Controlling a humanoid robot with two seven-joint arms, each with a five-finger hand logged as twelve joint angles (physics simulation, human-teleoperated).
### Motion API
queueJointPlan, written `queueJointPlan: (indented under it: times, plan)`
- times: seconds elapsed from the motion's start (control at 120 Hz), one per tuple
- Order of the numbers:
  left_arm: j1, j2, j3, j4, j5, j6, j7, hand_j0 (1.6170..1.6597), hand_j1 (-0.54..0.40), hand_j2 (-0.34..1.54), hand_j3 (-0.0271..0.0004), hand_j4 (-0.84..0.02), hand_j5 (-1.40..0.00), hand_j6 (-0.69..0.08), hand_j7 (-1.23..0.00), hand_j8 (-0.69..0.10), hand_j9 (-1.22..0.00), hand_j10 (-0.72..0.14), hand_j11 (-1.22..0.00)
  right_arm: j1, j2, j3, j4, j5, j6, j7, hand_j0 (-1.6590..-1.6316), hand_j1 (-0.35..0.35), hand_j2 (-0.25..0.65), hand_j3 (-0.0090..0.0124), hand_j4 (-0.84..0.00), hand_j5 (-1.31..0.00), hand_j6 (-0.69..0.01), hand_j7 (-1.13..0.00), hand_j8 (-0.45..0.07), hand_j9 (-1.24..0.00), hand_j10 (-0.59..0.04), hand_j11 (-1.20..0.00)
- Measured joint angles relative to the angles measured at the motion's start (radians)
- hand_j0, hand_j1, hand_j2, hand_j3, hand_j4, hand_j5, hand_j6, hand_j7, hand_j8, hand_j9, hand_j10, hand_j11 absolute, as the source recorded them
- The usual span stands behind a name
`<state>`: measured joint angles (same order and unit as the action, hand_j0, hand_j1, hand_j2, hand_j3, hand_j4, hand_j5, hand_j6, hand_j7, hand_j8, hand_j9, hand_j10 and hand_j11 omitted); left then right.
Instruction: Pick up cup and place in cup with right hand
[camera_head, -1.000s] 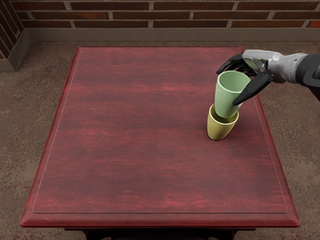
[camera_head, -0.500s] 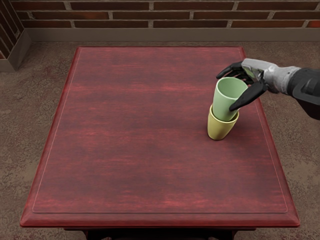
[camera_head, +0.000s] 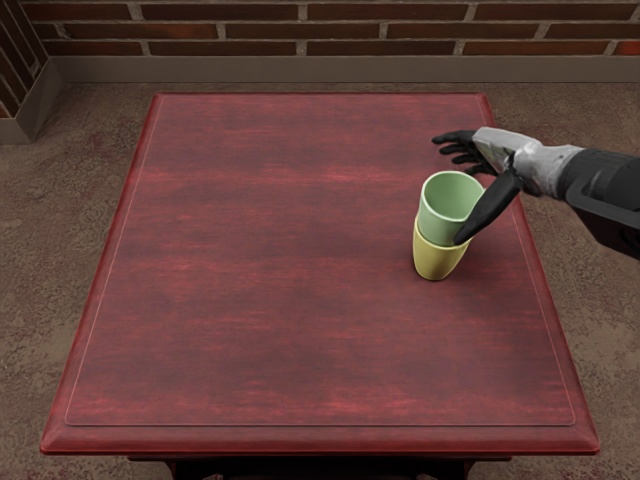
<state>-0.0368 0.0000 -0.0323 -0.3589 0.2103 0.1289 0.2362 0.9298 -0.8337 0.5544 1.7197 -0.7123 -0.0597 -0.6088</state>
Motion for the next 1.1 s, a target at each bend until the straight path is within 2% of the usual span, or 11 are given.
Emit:
queueJointPlan:
  times: [0.125,0.175,0.233,0.367,0.433,0.525,0.567,0.608,0.683,0.783,1.1]
  plan:
    - [0.000,0.000,0.000,0.000,0.000,0.000,0.000,1.6581,0.349,0.00,0.0000,0.000,0.00,0.000,0.00,0.000,0.00,0.000,0.00,0.004,-0.007,0.071,-0.041,0.103,0.128,0.021,-1.6580,-0.279,0.002,0.0000,-0.066,-0.09,-0.062,-0.08,-0.056,-0.08,-0.064,-0.09]
    - [0.000,0.000,0.000,0.000,0.000,0.000,0.000,1.6581,0.349,0.00,0.0000,0.000,0.00,0.000,0.00,0.000,0.00,0.000,0.00,0.004,-0.008,0.105,-0.059,0.147,0.197,0.048,-1.6580,-0.295,0.002,0.0000,-0.052,-0.07,-0.049,-0.07,-0.044,-0.07,-0.051,-0.07]
    - [0.000,0.000,0.000,0.000,0.000,0.000,0.000,1.6581,0.349,0.00,0.0000,0.000,0.00,0.000,0.00,0.000,0.00,0.000,0.00,0.004,-0.010,0.133,-0.077,0.195,0.276,0.092,-1.6580,-0.308,0.002,0.0000,-0.040,-0.05,-0.037,-0.05,-0.034,-0.05,-0.038,-0.05]
    - [0.000,0.000,0.000,0.000,0.000,0.000,0.000,1.6581,0.349,0.00,0.0000,0.000,0.00,0.000,0.00,0.000,0.00,0.000,0.00,-0.004,-0.027,0.158,-0.096,0.316,0.492,0.234,-1.6580,-0.328,0.001,0.0000,-0.021,-0.03,-0.020,-0.03,-0.018,-0.03,-0.020,-0.03]
    - [0.000,0.000,0.000,0.000,0.000,0.000,0.000,1.6581,0.349,0.00,0.0000,0.000,0.00,0.000,0.00,0.000,0.00,0.000,0.00,-0.026,-0.047,0.162,-0.099,0.356,0.576,0.334,-1.6580,-0.334,0.001,0.0000,-0.016,-0.02,-0.015,-0.02,-0.014,-0.02,-0.015,-0.02]
    - [0.000,0.000,0.000,0.000,0.000,0.000,0.000,1.6581,0.349,0.00,0.0000,0.000,0.00,0.000,0.00,0.000,0.00,0.000,0.00,-0.055,-0.081,0.165,-0.100,0.385,0.632,0.469,-1.6580,-0.340,0.001,0.0000,-0.010,-0.01,-0.010,-0.01,-0.009,-0.01,-0.010,-0.01]
    - [0.000,0.000,0.000,0.000,0.000,0.000,0.000,1.6581,0.349,0.00,0.0000,0.000,0.00,0.000,0.00,0.000,0.00,0.000,0.00,-0.067,-0.092,0.165,-0.101,0.395,0.644,0.510,-1.6581,-0.342,0.001,0.0000,-0.008,-0.01,-0.008,-0.01,-0.007,-0.01,-0.008,-0.01]
    - [0.000,0.000,0.000,0.000,0.000,0.000,0.000,1.6581,0.349,0.00,0.0000,0.000,0.00,0.000,0.00,0.000,0.00,0.000,0.00,-0.088,-0.099,0.166,-0.101,0.401,0.653,0.537,-1.6581,-0.343,0.001,0.0000,-0.007,-0.01,-0.007,-0.01,-0.006,-0.01,-0.007,-0.01]
    - [0.000,0.000,0.000,0.000,0.000,0.000,0.000,1.6581,0.349,0.00,0.0000,0.000,0.00,0.000,0.00,0.000,0.00,0.000,0.00,-0.137,-0.115,0.167,-0.101,0.418,0.662,0.565,-1.6581,-0.346,0.001,0.0000,-0.005,-0.01,-0.005,-0.01,-0.004,-0.01,-0.005,-0.01]
    - [0.000,0.000,0.000,0.000,0.000,0.000,0.000,1.6581,0.349,0.00,-0.0001,0.000,0.00,0.000,0.00,0.000,0.00,0.000,0.00,-0.201,-0.158,0.167,-0.101,0.444,0.667,0.582,-1.6581,-0.348,0.002,0.0000,-0.003,0.00,-0.003,0.00,-0.003,0.00,-0.003,0.00]
    - [0.000,0.000,0.000,0.000,0.000,0.000,0.000,1.6581,0.349,0.00,-0.0001,0.000,0.00,0.000,0.00,0.000,0.00,0.000,0.00,-0.275,-0.342,0.171,-0.106,0.593,0.670,0.592,-1.6581,-0.349,0.002,0.0000,0.000,0.00,0.000,0.00,0.000,0.00,-0.001,0.00]
